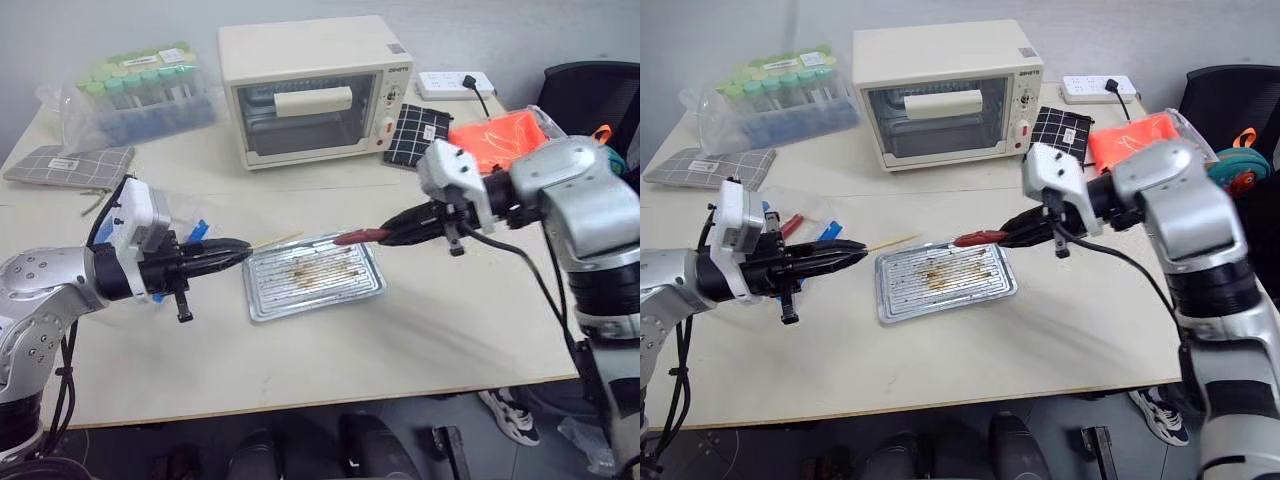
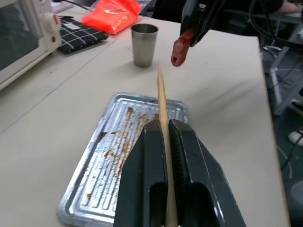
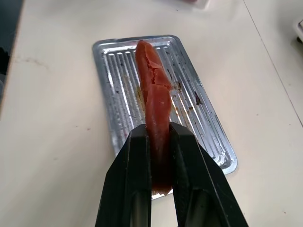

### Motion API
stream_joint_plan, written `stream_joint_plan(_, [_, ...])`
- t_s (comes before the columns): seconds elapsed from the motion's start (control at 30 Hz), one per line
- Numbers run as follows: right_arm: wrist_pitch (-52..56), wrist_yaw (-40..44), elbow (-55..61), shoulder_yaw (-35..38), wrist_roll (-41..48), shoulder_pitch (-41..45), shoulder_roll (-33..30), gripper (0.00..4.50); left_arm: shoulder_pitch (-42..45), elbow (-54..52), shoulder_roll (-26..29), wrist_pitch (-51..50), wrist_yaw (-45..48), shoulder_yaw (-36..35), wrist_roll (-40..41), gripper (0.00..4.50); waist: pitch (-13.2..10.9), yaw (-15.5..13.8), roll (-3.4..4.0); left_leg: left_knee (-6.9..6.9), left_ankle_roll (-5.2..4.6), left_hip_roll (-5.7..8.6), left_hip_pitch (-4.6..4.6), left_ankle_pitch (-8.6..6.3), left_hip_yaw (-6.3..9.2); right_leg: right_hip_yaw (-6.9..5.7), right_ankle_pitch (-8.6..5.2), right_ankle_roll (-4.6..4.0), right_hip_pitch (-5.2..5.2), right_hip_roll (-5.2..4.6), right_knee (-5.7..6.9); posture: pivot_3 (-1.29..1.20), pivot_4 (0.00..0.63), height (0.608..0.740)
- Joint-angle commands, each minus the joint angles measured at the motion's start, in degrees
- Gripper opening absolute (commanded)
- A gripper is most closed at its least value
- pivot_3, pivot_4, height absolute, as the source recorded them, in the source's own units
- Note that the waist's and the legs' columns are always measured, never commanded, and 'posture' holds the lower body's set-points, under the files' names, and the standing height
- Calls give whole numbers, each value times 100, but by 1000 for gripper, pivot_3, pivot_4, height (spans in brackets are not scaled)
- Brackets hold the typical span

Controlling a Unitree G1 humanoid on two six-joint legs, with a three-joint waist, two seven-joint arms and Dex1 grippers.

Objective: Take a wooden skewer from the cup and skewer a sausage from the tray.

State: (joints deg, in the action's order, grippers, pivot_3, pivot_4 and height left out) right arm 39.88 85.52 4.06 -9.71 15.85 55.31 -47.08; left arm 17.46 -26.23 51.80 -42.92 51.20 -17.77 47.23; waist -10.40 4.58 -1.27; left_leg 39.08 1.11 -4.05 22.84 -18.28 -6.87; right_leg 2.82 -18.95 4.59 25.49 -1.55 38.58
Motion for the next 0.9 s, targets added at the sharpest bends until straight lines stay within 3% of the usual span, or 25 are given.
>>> stream_joint_plan(0.03, [354,-58,588,381,453,-89,-279,513,210,-8,18,48,149,174,67,0,0,-2,0,1,0,0,0,0,-1,5,0,0,0,0,0,0,150,740])
stream_joint_plan(0.9, [366,-517,1182,468,1079,-551,-722,513,732,59,15,199,534,597,3,0,0,-27,0,3,0,0,1,0,-3,42,-1,-1,0,4,-4,0,150,740])
